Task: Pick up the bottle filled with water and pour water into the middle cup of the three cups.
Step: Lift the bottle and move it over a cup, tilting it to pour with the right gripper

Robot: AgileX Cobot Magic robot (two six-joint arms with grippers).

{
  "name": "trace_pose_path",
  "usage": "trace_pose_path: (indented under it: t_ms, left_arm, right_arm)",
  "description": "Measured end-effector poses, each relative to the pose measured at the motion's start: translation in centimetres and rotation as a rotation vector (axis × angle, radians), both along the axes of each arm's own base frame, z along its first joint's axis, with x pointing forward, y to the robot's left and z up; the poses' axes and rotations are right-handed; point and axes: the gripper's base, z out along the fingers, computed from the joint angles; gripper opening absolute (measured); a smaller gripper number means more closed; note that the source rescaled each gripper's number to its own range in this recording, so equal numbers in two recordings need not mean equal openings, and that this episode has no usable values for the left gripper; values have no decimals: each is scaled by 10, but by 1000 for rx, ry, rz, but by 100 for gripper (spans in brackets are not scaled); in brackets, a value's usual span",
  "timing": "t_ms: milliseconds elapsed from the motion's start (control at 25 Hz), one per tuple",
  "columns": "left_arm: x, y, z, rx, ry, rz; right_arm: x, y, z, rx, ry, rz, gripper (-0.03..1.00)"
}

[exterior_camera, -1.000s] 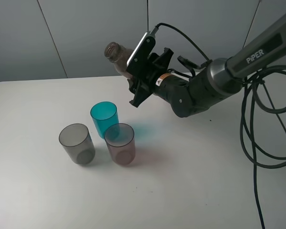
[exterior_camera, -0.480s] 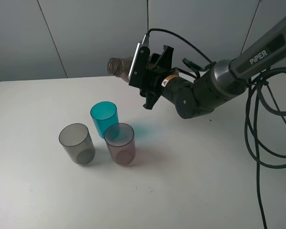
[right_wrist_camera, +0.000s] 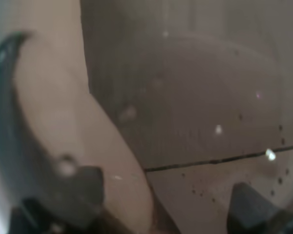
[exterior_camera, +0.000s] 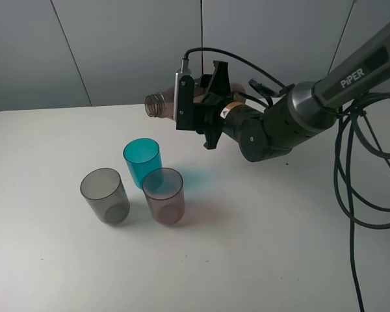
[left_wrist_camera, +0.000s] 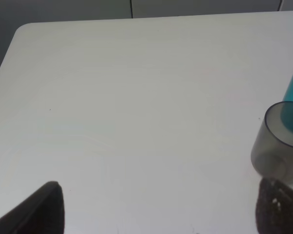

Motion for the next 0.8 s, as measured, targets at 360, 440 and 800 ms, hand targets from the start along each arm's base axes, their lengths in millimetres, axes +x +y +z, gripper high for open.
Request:
trace_pose_path:
  t_ms: [360, 440, 800]
  left_arm:
    - [0, 0, 0, 0, 0, 0]
    - [0, 0, 0, 0, 0, 0]
    - [0, 0, 0, 0, 0, 0]
  right_arm:
    - [0, 0, 0, -93, -45, 29, 2]
    - [0, 0, 0, -102, -50, 37, 2]
    - [0, 1, 0, -146, -74, 60, 2]
